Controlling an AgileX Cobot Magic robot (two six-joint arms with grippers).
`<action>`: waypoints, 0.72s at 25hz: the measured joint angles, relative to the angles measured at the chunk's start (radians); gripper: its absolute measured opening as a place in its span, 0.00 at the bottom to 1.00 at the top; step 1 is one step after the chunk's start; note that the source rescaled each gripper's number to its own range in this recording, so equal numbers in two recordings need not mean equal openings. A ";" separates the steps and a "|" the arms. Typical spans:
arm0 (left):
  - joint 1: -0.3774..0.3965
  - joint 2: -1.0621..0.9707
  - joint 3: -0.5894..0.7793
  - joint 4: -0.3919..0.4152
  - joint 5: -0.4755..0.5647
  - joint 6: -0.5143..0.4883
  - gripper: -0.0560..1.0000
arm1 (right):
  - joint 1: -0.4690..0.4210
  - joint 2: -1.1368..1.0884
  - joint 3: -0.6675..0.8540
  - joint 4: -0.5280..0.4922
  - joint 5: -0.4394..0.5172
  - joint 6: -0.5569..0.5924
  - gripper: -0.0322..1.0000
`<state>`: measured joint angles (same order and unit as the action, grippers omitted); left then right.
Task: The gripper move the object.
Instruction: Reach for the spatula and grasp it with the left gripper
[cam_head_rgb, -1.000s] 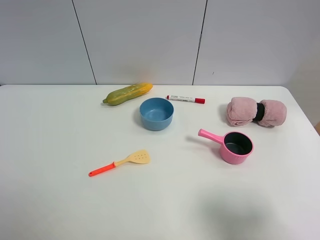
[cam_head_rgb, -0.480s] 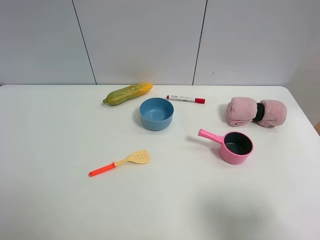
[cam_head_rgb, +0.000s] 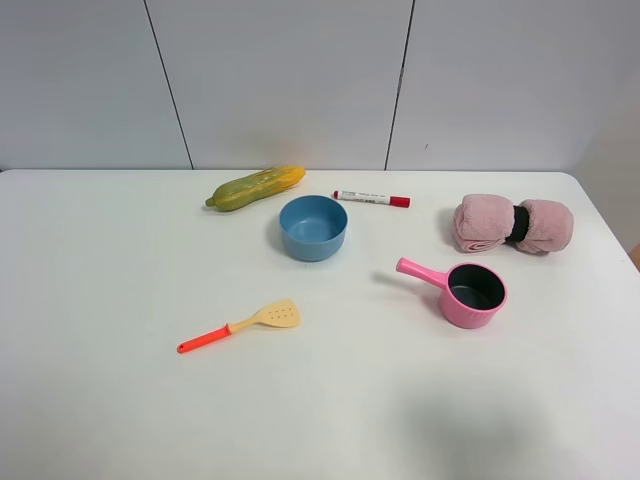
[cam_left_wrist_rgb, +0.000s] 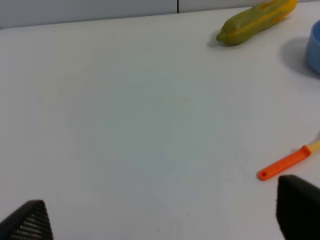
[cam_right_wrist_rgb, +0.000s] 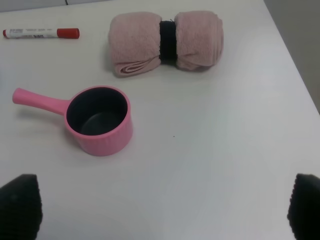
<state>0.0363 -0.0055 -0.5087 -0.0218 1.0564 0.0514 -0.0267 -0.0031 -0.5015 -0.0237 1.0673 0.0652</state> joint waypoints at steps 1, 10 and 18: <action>0.000 0.000 0.000 0.000 0.000 0.000 1.00 | 0.000 0.000 0.000 0.000 0.000 0.000 1.00; 0.000 0.000 0.000 0.000 0.000 0.000 1.00 | 0.000 0.000 0.000 0.000 0.000 0.000 1.00; 0.000 0.000 0.000 -0.007 0.000 0.000 1.00 | 0.000 0.000 0.000 0.000 0.000 0.000 1.00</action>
<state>0.0363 -0.0055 -0.5087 -0.0289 1.0564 0.0514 -0.0267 -0.0031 -0.5015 -0.0237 1.0673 0.0652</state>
